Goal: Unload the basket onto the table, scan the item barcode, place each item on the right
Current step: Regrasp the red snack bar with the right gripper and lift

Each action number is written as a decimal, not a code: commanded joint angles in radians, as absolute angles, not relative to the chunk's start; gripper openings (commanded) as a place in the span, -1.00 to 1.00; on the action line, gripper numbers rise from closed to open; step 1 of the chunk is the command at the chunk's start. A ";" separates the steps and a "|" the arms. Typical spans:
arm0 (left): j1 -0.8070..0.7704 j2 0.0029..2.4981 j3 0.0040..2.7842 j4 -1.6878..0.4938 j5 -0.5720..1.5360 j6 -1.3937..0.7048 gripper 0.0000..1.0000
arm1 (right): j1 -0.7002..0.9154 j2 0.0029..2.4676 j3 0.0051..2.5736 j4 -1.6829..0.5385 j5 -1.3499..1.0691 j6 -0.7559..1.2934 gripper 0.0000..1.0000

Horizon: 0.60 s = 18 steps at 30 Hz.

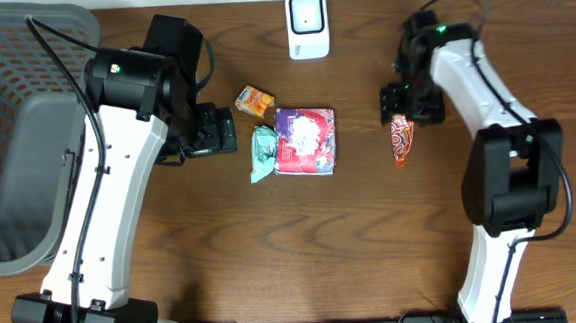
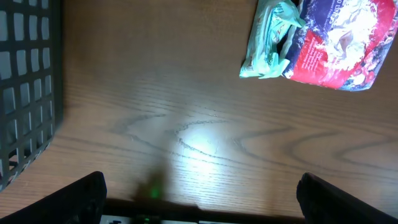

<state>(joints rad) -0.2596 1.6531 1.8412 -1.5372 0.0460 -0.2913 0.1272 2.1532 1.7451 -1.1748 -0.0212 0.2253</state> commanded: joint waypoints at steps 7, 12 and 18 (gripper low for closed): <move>-0.260 1.660 1.848 -1.539 0.040 -0.292 0.96 | 0.152 2.167 1.584 -1.053 0.140 0.307 0.12; -0.260 1.660 1.848 -1.539 0.040 -0.292 0.96 | 0.149 2.167 1.490 -0.948 -0.039 0.262 -0.49; -0.260 1.660 1.848 -1.539 0.040 -0.292 0.96 | 0.122 2.165 1.559 -0.991 -0.290 0.202 -0.98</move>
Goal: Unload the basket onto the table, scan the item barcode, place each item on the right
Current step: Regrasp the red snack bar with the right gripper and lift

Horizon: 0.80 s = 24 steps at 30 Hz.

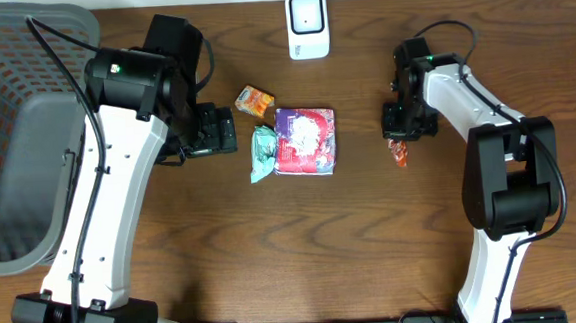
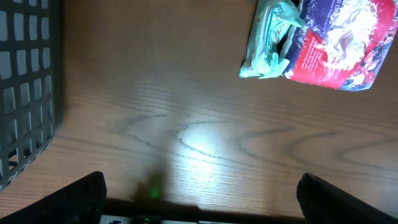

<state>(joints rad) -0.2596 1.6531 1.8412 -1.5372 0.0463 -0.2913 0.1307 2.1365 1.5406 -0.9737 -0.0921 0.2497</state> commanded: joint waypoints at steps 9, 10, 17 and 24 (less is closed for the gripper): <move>-0.260 1.660 1.848 -1.539 0.040 -0.292 0.96 | -0.011 2.167 1.694 -1.082 -0.960 -0.002 -0.98; -0.260 1.660 1.848 -1.539 0.040 -0.292 0.96 | -0.015 2.171 1.683 -1.084 -0.972 -0.018 -0.98; -0.260 1.660 1.848 -1.539 0.040 -0.292 0.96 | -0.013 2.173 1.472 -0.949 -1.079 -0.061 -0.98; -0.260 1.660 1.848 -1.539 0.040 -0.292 0.95 | -0.068 2.173 1.342 -0.819 -0.788 0.115 -0.82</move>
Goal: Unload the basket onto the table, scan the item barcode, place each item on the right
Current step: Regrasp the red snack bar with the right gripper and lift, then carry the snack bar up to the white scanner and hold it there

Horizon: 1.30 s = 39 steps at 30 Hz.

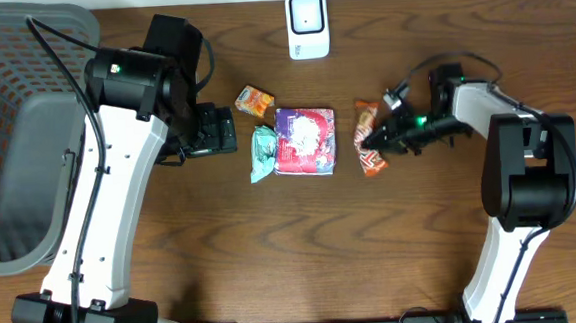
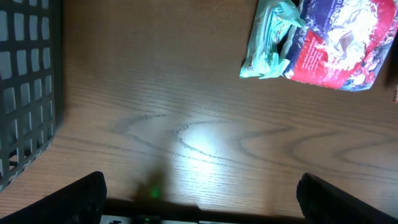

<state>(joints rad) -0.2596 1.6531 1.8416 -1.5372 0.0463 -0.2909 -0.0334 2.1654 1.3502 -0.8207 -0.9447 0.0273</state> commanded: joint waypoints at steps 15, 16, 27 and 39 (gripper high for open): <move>-0.260 1.660 1.848 -1.539 0.040 -0.292 0.96 | 0.004 2.154 1.916 -1.414 -0.234 0.043 0.00; -0.260 1.660 1.848 -1.539 0.040 -0.292 0.96 | 0.028 2.154 1.916 -1.406 -0.233 0.043 0.06; -0.260 1.660 1.848 -1.539 0.040 -0.292 0.96 | 0.209 2.160 1.688 -1.182 -0.018 0.250 0.05; -0.260 1.660 1.848 -1.539 0.040 -0.292 0.96 | 0.224 2.156 1.658 -1.041 -0.063 0.253 -0.98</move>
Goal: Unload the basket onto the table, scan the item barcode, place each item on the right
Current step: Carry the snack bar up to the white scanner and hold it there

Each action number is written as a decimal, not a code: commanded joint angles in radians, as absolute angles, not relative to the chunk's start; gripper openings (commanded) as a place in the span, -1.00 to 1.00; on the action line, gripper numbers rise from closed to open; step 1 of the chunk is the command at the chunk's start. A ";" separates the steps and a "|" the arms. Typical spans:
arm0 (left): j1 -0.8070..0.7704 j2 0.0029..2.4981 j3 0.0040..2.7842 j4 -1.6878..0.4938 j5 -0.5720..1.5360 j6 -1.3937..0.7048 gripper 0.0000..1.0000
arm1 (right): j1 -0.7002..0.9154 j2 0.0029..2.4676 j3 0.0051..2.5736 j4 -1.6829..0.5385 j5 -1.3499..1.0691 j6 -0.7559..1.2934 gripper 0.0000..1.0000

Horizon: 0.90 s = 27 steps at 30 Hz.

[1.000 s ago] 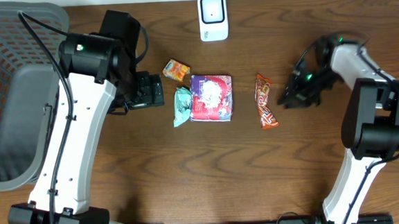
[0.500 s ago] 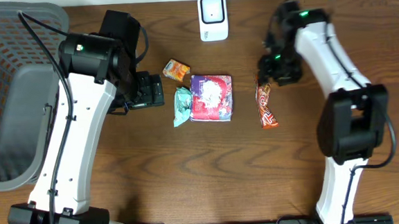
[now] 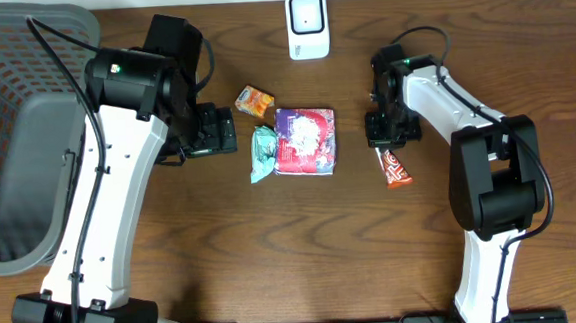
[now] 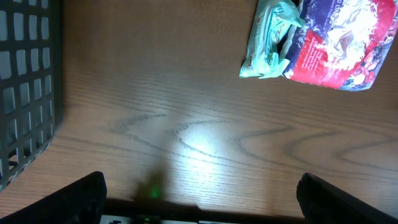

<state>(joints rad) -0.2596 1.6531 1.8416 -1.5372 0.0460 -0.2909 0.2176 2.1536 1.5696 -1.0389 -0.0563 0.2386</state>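
Note:
A white scanner [image 3: 307,25] stands at the table's far edge, in the middle. My right gripper [image 3: 385,134] is in front of it and a little to the right. It is shut on the top end of a red snack bar [image 3: 397,167]. The bar points toward the table's front with a white-lettered face up. My left gripper [image 4: 202,199] is open over bare wood, left of the packets, with nothing between its fingers [image 4: 74,196]. In the overhead view the left gripper [image 3: 211,131] is beside the green packet.
A green packet [image 3: 263,153], a red-and-blue packet [image 3: 307,140] and a small orange packet [image 3: 255,101] lie mid-table. The green packet [image 4: 267,40] and red-and-blue packet [image 4: 336,43] also show in the left wrist view. A dark mesh basket [image 3: 1,59] fills the left side.
My right gripper was low and pointing left, with the bar beside the red-and-blue packet. Now it is a little farther back, and the bar points toward the front. The left arm has not moved.
My right gripper held the red bar right of the packets. Then the bar was mostly hidden under the gripper. Then it was close to the red-and-blue packet, and now it shows a lettered face. The left gripper stayed open and still throughout.

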 commanded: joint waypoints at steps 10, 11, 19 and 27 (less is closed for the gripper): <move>-0.260 1.660 1.848 -1.539 0.040 -0.292 0.95 | 0.239 2.156 1.972 -0.672 -0.193 0.303 -0.98; -0.260 1.660 1.848 -1.539 0.040 -0.292 0.95 | 0.245 2.161 1.969 -0.611 -0.194 0.326 -0.98; -0.260 1.660 1.848 -1.539 0.040 -0.292 0.95 | 0.321 2.273 1.958 -0.235 -0.168 0.377 -0.98; -0.260 1.660 1.848 -1.539 0.040 -0.292 0.96 | 0.303 2.291 1.972 -0.172 -0.068 0.360 -0.98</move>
